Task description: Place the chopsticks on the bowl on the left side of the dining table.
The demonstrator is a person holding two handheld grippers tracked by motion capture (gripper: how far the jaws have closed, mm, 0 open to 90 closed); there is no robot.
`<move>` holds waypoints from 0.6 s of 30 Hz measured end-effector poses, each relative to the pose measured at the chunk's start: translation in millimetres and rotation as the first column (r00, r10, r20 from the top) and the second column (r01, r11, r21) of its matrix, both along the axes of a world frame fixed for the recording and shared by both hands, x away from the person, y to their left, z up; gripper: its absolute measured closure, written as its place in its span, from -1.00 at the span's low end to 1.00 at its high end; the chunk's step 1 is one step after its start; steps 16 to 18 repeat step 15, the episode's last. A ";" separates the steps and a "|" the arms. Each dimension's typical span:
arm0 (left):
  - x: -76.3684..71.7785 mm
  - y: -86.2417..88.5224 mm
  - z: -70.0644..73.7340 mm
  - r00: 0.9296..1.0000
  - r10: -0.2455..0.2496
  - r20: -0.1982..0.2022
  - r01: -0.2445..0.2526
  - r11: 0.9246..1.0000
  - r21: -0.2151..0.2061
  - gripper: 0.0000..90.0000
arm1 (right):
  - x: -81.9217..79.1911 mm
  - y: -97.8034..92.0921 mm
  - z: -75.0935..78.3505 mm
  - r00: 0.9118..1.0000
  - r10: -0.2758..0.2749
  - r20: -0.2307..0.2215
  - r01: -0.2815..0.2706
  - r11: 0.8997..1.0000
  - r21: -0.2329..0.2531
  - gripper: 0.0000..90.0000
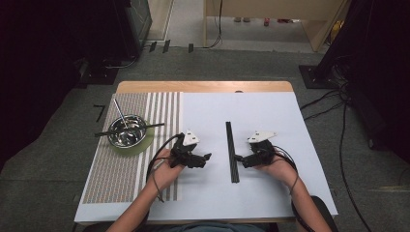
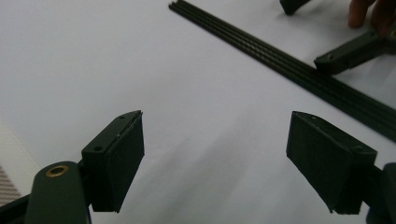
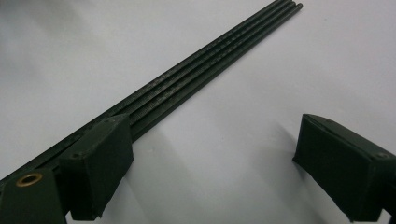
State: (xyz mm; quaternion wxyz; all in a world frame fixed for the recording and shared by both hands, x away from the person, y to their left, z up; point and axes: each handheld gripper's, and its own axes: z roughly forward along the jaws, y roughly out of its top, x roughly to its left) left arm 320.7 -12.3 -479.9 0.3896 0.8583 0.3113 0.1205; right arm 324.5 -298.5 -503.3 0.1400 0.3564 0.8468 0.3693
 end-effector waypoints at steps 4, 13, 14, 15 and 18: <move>2.0 -2.1 -8.6 1.000 -0.005 -0.016 0.005 0.999 0.034 -0.57 | 0.0 0.0 0.0 1.000 0.001 0.000 -0.001 1.000 0.000 -0.76; 1.5 -2.5 -16.7 1.000 -0.022 -0.002 0.022 0.998 0.057 -0.58 | 0.0 0.0 0.0 1.000 0.001 0.001 -0.001 1.000 0.000 -0.76; 1.7 -2.1 -17.0 1.000 -0.022 -0.003 0.022 0.998 0.053 -0.59 | 0.0 0.0 0.0 1.000 0.001 0.000 -0.001 1.000 0.000 -0.76; 2.0 -1.5 -17.5 1.000 -0.027 -0.003 0.027 0.999 0.047 -0.59 | 0.0 0.0 0.0 1.000 0.000 0.000 0.000 1.000 0.000 -0.76; 2.0 -1.5 -17.5 1.000 -0.027 -0.003 0.027 0.999 0.047 -0.59 | 0.0 0.0 0.0 1.000 0.000 0.000 0.000 1.000 0.000 -0.76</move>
